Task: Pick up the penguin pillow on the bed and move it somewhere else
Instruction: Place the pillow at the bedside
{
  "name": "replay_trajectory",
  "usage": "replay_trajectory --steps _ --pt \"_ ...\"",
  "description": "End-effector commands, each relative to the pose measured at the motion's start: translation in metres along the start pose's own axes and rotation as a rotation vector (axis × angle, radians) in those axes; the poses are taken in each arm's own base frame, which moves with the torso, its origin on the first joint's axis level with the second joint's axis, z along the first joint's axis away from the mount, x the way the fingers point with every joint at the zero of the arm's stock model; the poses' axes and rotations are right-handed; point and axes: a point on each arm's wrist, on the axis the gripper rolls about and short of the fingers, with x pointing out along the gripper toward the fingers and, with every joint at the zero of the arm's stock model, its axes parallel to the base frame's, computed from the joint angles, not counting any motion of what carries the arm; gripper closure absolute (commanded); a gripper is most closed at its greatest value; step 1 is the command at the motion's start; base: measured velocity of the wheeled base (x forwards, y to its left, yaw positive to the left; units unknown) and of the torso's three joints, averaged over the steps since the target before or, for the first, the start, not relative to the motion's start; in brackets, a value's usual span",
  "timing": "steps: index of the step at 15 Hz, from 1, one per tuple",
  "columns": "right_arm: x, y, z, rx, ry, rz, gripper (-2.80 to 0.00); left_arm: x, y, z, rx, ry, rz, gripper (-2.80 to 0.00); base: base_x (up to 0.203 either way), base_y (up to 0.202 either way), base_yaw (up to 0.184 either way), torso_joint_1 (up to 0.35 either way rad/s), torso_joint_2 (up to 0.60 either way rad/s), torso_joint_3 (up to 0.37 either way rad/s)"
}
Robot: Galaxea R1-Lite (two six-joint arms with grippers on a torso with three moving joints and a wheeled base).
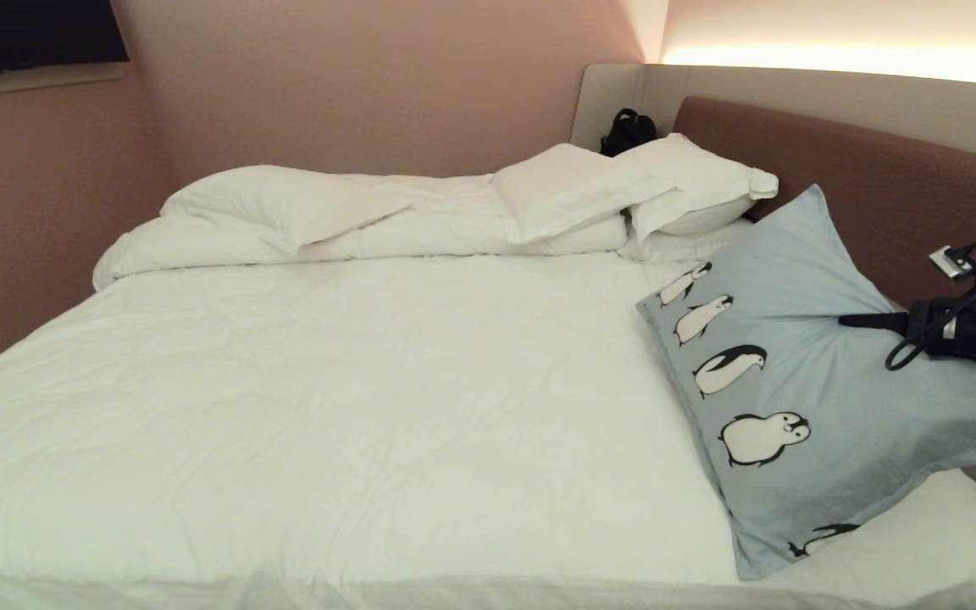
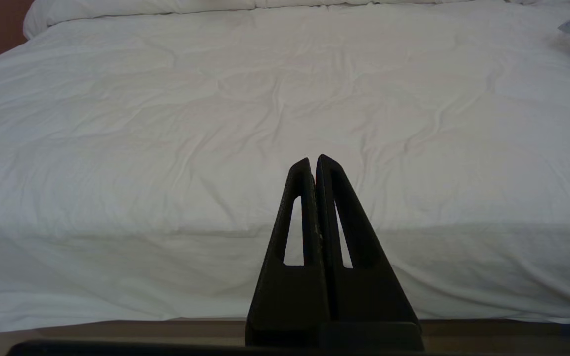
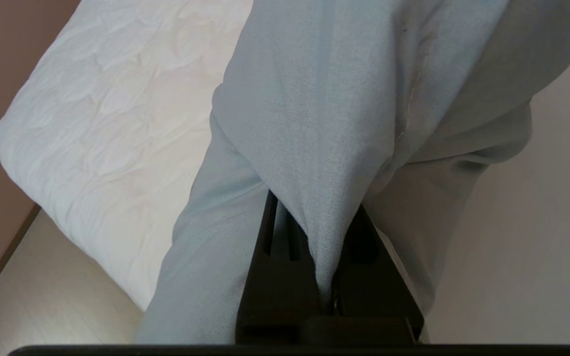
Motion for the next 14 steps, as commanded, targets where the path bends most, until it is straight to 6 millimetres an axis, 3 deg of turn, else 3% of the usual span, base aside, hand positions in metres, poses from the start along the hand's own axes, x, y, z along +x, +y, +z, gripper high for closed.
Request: replay_trajectory --steps 1,4,5,10,14 --pt "0.006 -0.007 -0.006 -0.002 0.002 0.007 0.0 0.0 0.0 0.0 -0.001 -0.001 0.001 0.0 0.0 0.0 0.0 0.0 0.0 0.0" --pt "0.009 -0.01 -0.008 -0.009 0.002 -0.008 0.0 0.0 0.0 0.0 -0.001 -0.002 0.001 0.0 0.0 0.0 0.0 0.0 0.0 0.0" --pt "0.012 -0.009 -0.009 -0.009 0.007 -0.016 -2.8 0.0 0.0 0.0 -0.001 -0.002 0.001 0.0 0.0 0.0 0.0 0.0 0.0 0.0" --pt "0.003 0.004 0.006 -0.04 -0.01 -0.022 -2.8 0.0 0.0 0.0 -0.001 -0.002 0.002 0.0 0.0 0.0 0.0 0.0 0.0 0.0" --pt "-0.041 0.03 0.04 -0.089 -0.083 -0.073 -2.8 0.0 0.0 0.0 -0.001 -0.002 0.001 0.0 0.0 0.0 0.0 0.0 0.0 0.0"
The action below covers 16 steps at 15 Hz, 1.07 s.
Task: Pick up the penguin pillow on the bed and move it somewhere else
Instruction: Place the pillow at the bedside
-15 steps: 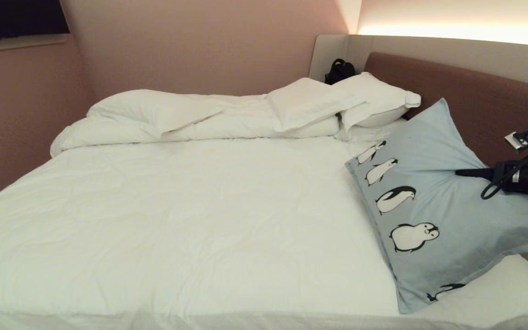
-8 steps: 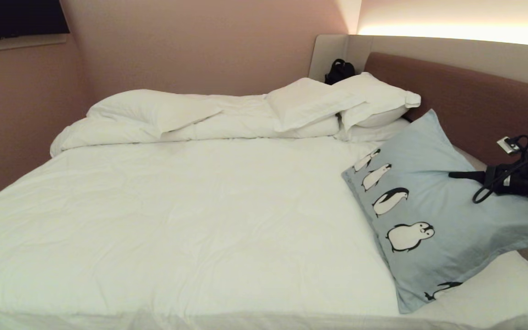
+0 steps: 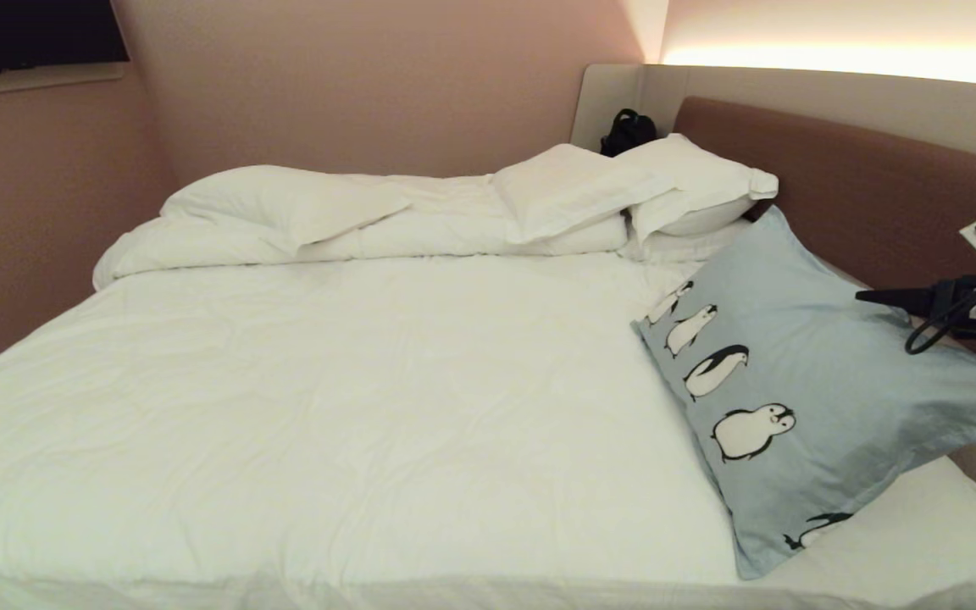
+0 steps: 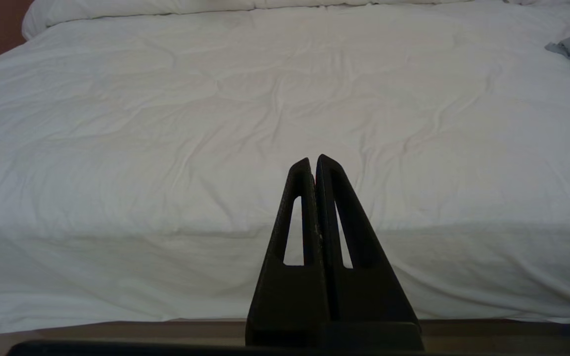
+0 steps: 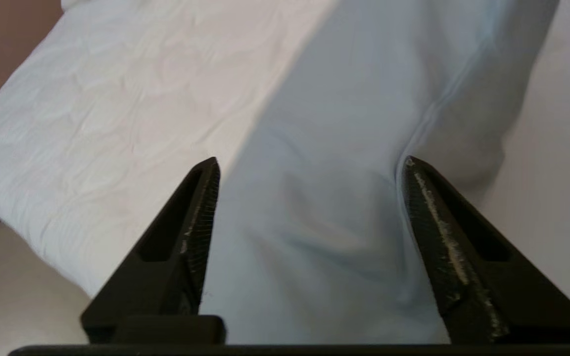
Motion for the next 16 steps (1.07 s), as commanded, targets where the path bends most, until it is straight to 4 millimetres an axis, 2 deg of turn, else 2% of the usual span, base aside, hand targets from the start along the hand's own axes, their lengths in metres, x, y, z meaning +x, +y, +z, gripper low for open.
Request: replay_trajectory --steps 1,4,6,9,12,16 --pt "-0.022 0.017 0.024 -0.018 -0.046 -0.017 -2.8 0.0 0.0 0.0 -0.001 -0.001 0.001 0.0 0.0 0.0 0.0 0.0 0.0 0.0" --pt "-0.047 0.033 0.045 -0.034 -0.094 -0.044 -2.8 0.0 0.0 0.0 -0.001 -0.001 0.001 0.0 0.0 0.0 0.0 0.0 0.0 0.0" --pt "-0.056 0.047 0.054 -0.04 -0.101 -0.047 -2.8 0.0 0.0 0.0 -0.001 0.0 0.001 0.0 0.0 0.0 0.0 0.0 0.0 0.0" --pt "-0.072 0.079 0.062 0.002 -0.081 -0.048 -2.8 0.0 0.0 0.0 -0.001 -0.001 0.001 0.0 0.0 0.0 0.0 0.0 0.0 0.0" --pt "-0.087 0.104 0.052 0.052 -0.06 -0.06 -2.8 0.0 0.0 0.0 -0.001 -0.001 0.001 0.0 0.0 0.0 0.0 0.0 0.0 0.0" --pt "-0.103 0.138 0.02 0.097 -0.018 -0.077 -2.8 0.0 0.0 0.0 -0.001 0.0 0.001 0.0 0.0 0.0 0.0 0.0 0.0 0.0"
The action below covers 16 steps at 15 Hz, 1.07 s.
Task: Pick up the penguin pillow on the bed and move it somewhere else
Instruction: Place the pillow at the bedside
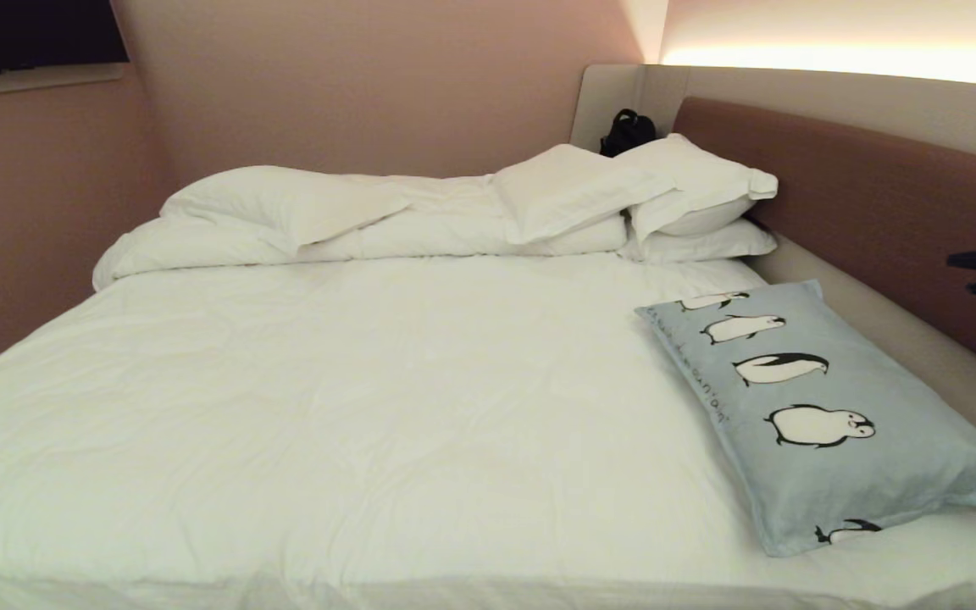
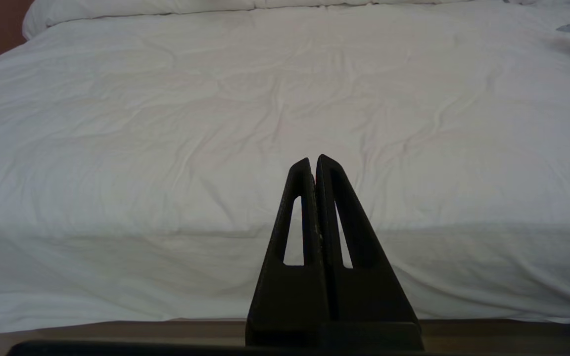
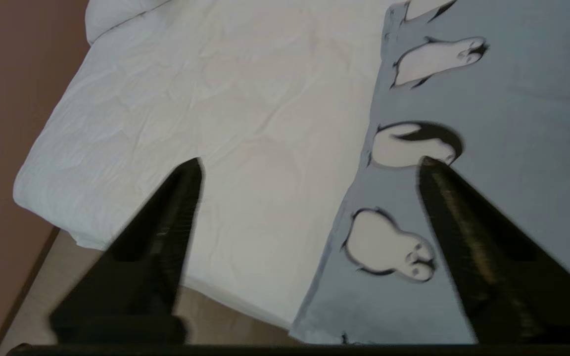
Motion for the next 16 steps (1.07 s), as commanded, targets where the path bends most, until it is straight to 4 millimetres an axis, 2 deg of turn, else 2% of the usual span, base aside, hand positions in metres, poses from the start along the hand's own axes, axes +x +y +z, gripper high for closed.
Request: replay_trajectory --steps 1,3,6,9,11,12,14,16 --pt "-0.013 0.022 -0.006 -0.005 -0.001 -0.009 0.0 0.0 0.0 0.0 0.0 -0.001 0.001 0.0 0.0 0.0 0.0 0.0 0.0 0.0" --pt "-0.013 0.022 -0.005 0.107 0.005 -0.013 0.0 0.0 0.0 0.0 0.0 -0.001 0.002 0.0 0.0 0.0 0.0 0.0 0.0 0.0" --pt "-0.007 0.022 0.007 0.324 -0.01 -0.074 0.0 0.0 0.0 0.0 0.0 0.0 0.001 0.0 0.0 0.0 0.0 0.0 0.0 0.0" --pt "0.032 0.03 0.012 0.441 -0.008 -0.342 0.0 0.0 0.0 0.0 0.0 0.0 0.001 0.0 0.0 0.0 0.0 0.0 0.0 0.0" --pt "0.062 0.047 0.007 0.449 0.039 -0.509 0.0 0.0 0.0 0.0 0.0 -0.001 0.002 0.0 0.0 0.0 0.0 0.0 0.0 0.0" --pt "0.073 0.058 0.004 0.462 0.062 -0.54 0.0 0.0 0.0 0.0 0.0 -0.001 0.001 0.0 0.0 0.0 0.0 0.0 0.0 0.0" --pt "0.076 0.079 0.003 0.516 0.065 -0.543 0.0 0.0 0.0 0.0 0.0 0.0 0.002 0.0 0.0 0.0 0.0 0.0 0.0 0.0" --pt "0.064 0.101 0.002 0.542 0.091 -0.528 0.0 0.0 0.0 0.0 0.0 -0.001 0.001 0.0 0.0 0.0 0.0 0.0 0.0 0.0"
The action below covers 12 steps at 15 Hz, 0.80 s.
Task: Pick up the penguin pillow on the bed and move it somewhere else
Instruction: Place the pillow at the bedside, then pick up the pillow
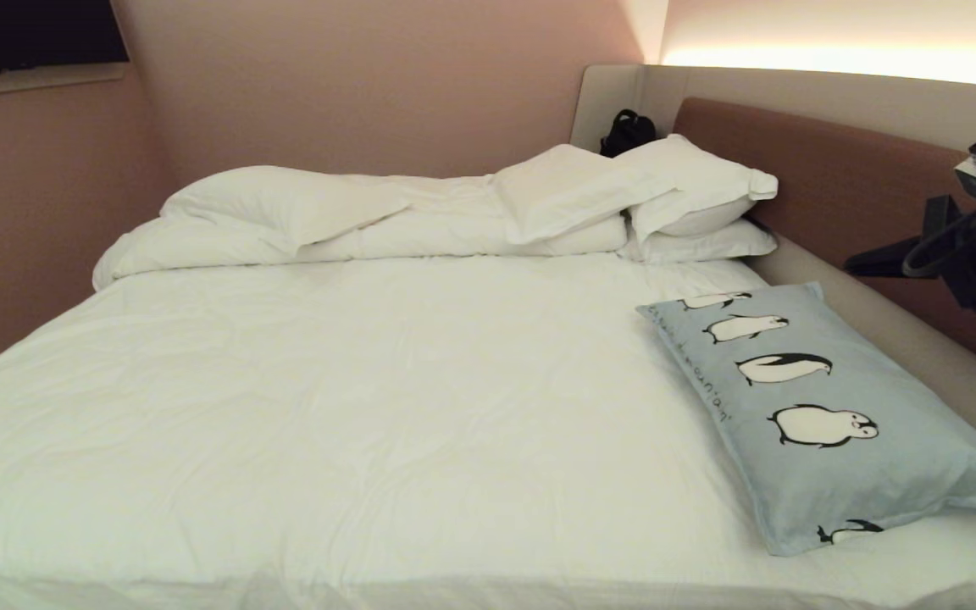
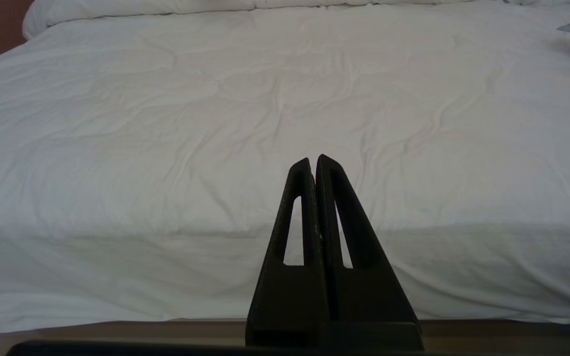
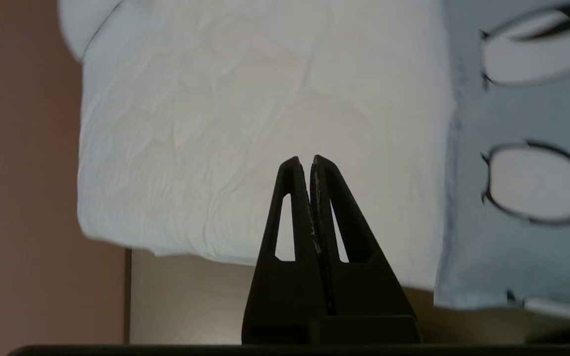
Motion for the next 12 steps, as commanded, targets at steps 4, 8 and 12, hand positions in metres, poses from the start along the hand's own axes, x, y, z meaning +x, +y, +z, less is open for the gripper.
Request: replay_trajectory --steps 4,8,12 --pt "-0.047 0.03 -0.033 0.233 -0.085 -0.302 0.0 0.0 0.0 0.0 0.001 -0.001 0.0 0.0 0.0 0.0 0.0 0.0 0.0 0.0" --pt "-0.088 0.053 -0.077 0.112 0.002 -0.292 0.0 0.0 0.0 0.0 0.0 -0.001 0.0 0.0 0.0 0.0 0.0 0.0 0.0 0.0" --pt "-0.117 0.066 -0.124 0.05 0.137 -0.17 0.0 0.0 0.0 0.0 0.0 -0.001 0.0 0.0 0.0 0.0 0.0 0.0 0.0 0.0"
